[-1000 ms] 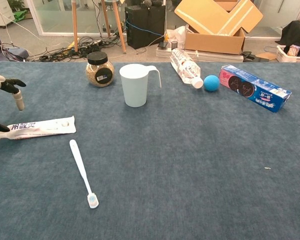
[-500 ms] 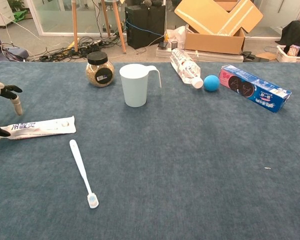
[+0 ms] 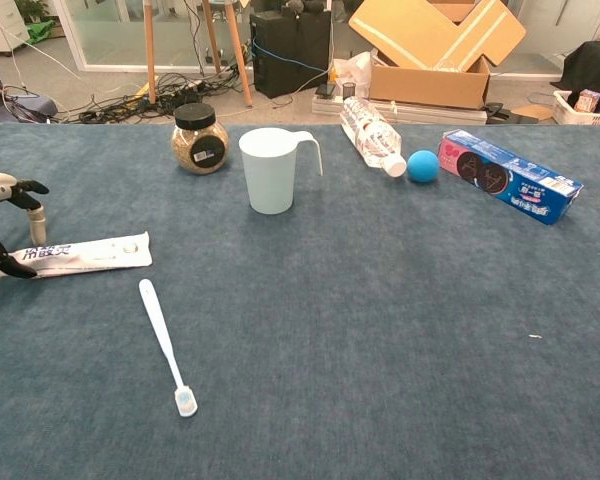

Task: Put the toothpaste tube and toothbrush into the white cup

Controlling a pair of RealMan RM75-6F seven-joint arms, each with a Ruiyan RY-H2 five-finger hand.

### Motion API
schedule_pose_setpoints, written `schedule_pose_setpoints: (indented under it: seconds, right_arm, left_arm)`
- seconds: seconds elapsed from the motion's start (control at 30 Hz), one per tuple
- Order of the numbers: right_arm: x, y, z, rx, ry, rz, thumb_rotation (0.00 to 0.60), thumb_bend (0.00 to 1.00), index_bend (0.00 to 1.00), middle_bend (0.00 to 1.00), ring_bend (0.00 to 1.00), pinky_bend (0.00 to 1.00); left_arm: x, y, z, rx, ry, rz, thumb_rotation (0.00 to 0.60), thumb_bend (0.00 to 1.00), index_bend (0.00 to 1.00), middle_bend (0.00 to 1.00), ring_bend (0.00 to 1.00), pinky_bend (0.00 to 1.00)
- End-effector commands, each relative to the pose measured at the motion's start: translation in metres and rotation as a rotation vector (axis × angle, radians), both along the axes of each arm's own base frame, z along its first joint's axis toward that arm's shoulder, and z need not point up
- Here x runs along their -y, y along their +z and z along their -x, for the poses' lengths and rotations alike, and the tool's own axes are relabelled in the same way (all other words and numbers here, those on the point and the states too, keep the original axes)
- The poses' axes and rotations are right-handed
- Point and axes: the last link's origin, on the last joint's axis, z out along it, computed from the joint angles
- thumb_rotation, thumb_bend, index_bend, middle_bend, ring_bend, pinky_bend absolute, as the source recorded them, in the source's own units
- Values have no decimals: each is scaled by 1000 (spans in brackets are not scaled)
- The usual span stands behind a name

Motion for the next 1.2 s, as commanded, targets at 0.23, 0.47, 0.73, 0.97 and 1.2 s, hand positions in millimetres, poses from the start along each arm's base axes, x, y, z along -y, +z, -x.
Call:
schedule_pose_setpoints:
  seconds: [0.23,0.47,0.73,0.97,1.2]
  right_arm:
    - [1,1,0,1,-2,2,600,139,159,133,178,540]
    - [1,2,0,4,-2,4,600,139,159,132,178,540]
    - [1,2,1,1,-5,3,600,140,160,132,178,540]
    - [1,1,1,-1,-6,3,600,139,160,133,178,540]
    - [1,0,1,-4,-7,-2,600,139,160,132,178,540]
  left_arm:
    - [-4,-6,7,-9,33,-4,600,110,470,0,0,0]
    - [-7,-9,14,-1,64,-28,600,366,519,0,0,0]
    - [-7,-9,16,5,76,-45,600,521,592,0,0,0]
    - [-8,4,6,14,29,-78,600,540,633,0,0,0]
    - [-6,27,-16,16,-47,-107,600,540,643,0,0,0]
